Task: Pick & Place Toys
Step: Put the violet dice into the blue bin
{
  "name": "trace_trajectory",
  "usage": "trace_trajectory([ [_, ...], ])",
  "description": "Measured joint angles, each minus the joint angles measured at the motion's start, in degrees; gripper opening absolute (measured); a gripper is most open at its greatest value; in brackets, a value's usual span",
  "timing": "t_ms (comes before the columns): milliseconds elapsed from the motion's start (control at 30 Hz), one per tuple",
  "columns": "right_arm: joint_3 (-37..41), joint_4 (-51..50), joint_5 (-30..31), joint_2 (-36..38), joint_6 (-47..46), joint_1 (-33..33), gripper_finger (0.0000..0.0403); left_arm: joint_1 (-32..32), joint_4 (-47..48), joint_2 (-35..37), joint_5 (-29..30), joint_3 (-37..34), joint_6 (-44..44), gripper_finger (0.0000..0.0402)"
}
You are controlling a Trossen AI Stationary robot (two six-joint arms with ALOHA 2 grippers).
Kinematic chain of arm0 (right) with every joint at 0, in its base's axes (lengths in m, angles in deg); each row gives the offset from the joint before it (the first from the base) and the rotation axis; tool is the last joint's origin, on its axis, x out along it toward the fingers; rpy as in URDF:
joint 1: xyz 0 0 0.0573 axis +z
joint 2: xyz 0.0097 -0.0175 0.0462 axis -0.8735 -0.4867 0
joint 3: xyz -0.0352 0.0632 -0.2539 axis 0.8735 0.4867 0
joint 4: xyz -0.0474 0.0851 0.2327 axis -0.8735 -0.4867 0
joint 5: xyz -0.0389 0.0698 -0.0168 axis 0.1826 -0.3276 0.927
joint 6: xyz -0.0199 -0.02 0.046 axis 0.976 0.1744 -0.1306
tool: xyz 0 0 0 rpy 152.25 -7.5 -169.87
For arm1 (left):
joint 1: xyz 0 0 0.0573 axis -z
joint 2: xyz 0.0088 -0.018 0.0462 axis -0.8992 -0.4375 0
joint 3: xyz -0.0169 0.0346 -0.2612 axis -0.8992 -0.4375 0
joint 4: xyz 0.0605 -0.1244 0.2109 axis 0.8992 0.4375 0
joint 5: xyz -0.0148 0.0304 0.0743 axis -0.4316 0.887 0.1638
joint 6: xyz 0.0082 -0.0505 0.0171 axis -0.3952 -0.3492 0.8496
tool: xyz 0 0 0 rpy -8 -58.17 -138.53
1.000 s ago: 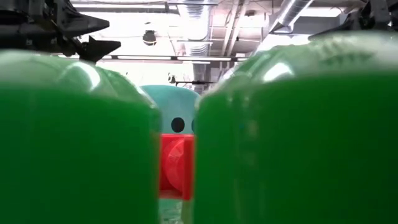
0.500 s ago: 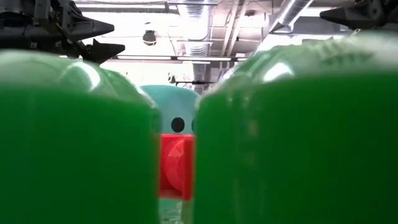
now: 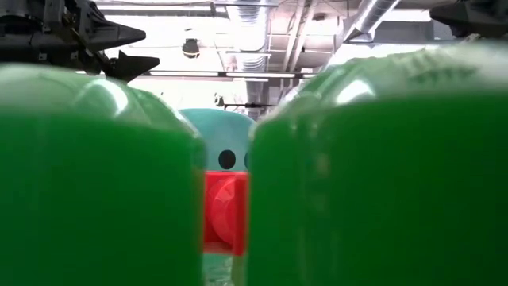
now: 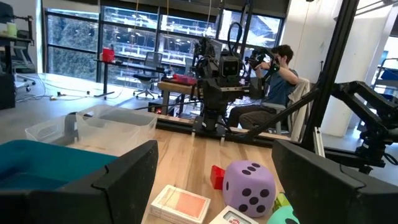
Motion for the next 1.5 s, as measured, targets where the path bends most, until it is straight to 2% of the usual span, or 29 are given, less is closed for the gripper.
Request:
trace_trajectory([
  [300, 0.0, -0.1, 8.5, -8.6, 1.2, 0.8, 0.0393, 0.0, 0.0, 0.0, 0.0, 0.0, 0.0, 0.031],
  [467, 0.0, 0.9, 11.3, -14.8, -0.1, 0.9, 0.0398, 0.0, 0.0, 0.0, 0.0, 0.0, 0.0, 0.031],
  [967, -0.3, 17.7, 9.3, -34.2, -2.2, 1.4, 0.0399, 0.0, 0.6, 0.0, 0.0, 0.0, 0.0, 0.031],
  [1500, -15.8, 18.6, 9.1, -57.3, 4.2, 7.5, 0.04, 0.0, 0.7, 0.0, 0.0, 0.0, 0.0, 0.031],
])
